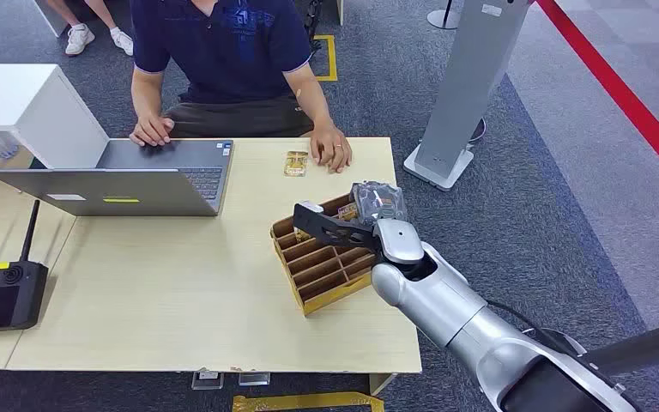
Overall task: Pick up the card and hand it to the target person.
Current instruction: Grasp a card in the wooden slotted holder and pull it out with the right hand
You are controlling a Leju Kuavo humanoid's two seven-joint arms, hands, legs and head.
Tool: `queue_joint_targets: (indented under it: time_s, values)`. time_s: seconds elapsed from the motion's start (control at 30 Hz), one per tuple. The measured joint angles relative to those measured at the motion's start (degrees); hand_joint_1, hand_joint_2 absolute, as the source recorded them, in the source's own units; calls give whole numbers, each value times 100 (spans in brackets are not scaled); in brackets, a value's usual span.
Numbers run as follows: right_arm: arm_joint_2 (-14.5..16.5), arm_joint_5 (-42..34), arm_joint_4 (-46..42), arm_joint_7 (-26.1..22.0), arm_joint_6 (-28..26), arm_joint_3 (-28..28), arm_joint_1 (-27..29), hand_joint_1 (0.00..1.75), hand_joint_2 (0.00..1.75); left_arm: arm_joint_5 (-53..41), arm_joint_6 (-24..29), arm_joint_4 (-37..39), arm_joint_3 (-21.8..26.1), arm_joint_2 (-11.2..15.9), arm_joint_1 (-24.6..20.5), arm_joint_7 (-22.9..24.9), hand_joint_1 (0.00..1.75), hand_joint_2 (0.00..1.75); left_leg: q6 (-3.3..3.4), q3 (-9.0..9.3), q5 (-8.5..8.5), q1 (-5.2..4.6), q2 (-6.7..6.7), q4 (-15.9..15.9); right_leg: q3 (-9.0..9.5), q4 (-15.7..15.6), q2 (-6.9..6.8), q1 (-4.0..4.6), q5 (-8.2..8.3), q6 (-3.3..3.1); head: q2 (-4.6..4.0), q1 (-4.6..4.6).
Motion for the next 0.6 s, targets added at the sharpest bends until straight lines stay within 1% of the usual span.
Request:
queue_joint_targets:
  time_s: [0.6]
  values:
    - [-49, 13, 0, -14, -1, -114, 22, 82, 175, -11, -35, 0, -62, 0, -4, 1, 0, 0, 0, 0, 0, 0, 0, 0, 0, 0, 0, 0, 0, 0, 0, 0]
